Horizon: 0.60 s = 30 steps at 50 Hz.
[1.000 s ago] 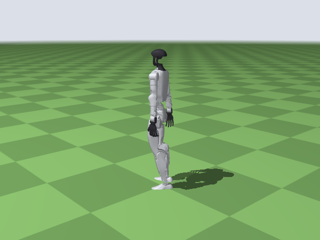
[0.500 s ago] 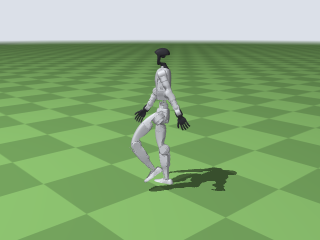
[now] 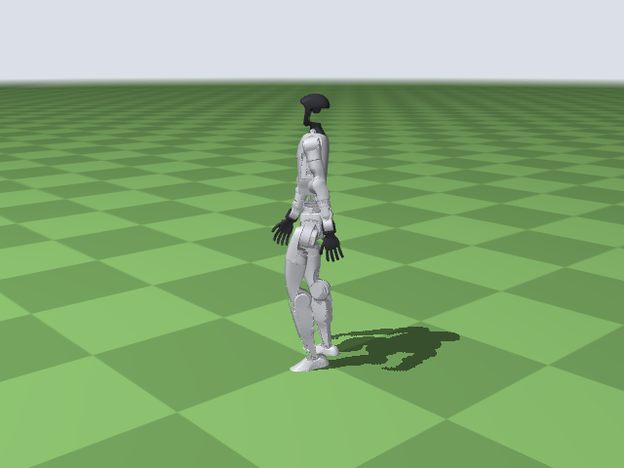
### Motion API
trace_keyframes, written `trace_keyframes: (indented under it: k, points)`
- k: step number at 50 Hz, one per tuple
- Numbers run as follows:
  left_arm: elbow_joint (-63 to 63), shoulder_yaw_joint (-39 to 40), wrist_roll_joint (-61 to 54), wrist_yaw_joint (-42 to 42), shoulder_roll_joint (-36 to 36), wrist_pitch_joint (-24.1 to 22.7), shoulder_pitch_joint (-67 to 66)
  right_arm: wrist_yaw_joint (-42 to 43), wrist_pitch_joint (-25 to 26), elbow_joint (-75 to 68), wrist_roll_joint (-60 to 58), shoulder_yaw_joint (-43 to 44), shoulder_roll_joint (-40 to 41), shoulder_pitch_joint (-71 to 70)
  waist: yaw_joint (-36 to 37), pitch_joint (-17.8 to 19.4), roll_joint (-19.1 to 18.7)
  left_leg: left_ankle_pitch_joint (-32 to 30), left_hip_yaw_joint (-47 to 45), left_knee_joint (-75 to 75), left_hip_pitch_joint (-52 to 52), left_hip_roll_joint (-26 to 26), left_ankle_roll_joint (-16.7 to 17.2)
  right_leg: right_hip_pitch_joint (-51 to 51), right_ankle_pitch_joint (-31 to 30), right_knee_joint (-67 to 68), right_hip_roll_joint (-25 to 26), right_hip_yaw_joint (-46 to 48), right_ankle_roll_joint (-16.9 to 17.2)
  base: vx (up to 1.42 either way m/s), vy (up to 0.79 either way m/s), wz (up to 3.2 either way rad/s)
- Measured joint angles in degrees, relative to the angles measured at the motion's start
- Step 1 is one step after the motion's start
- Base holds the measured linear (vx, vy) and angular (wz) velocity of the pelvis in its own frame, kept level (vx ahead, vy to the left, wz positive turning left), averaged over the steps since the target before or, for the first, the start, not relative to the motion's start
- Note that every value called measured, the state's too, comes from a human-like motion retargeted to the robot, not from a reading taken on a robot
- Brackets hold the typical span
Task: Upper body actions
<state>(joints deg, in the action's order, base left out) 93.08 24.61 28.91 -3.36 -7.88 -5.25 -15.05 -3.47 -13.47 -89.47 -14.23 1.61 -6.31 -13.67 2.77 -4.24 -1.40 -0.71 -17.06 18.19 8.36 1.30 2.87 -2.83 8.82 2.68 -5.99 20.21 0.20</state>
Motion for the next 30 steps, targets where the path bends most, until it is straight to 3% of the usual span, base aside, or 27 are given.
trace_keyframes:
  k: [2,5,20,30]
  points:
    - [-0.8,-0.6,1.1,0.0,-0.1,0.2,-0.1,0.0,0.2,-0.3,-1.1,-0.6,-0.1,0.8,-1.9,-0.2,-0.7,4.5,-0.1,-3.7,-2.1,-0.6,-1.4,-0.6,0.4,0.1,0.5,1.0,0.5,0.26,0.1,0.37]
    - [-1.6,-0.3,2.3,0.0,-0.3,0.8,1.2,0.1,0.1,-0.1,-1.5,-0.8,-0.1,1.4,-4.4,-0.3,-1.1,6.5,1.8,-7.7,-3.2,-1.1,-2.4,-0.5,1.0,0.7,0.4,2.9,1.3,0.15,0.09,0.41]
    - [-1.6,3.6,-1.5,-0.7,-1.8,0.6,3.2,-3.0,-0.7,1.8,-0.1,-0.4,-0.7,5.5,-3.1,-0.3,2.5,6.3,-1.0,-16.4,-9.1,-4.3,-5.8,0.3,0.1,2.7,-1.3,-0.1,4.0,0.21,0.07,-0.2]
    - [1.6,-1.8,-1.5,1.4,-1.4,1.5,9.9,-2.1,-0.6,-4.2,-0.9,5.0,-3.0,12.0,-2.8,-0.1,3.2,8.3,-4.3,-16.6,-11.4,-4.2,-7.3,3.9,-2.8,13.4,-1.5,-5.2,5.3,0.16,0.08,-0.35]
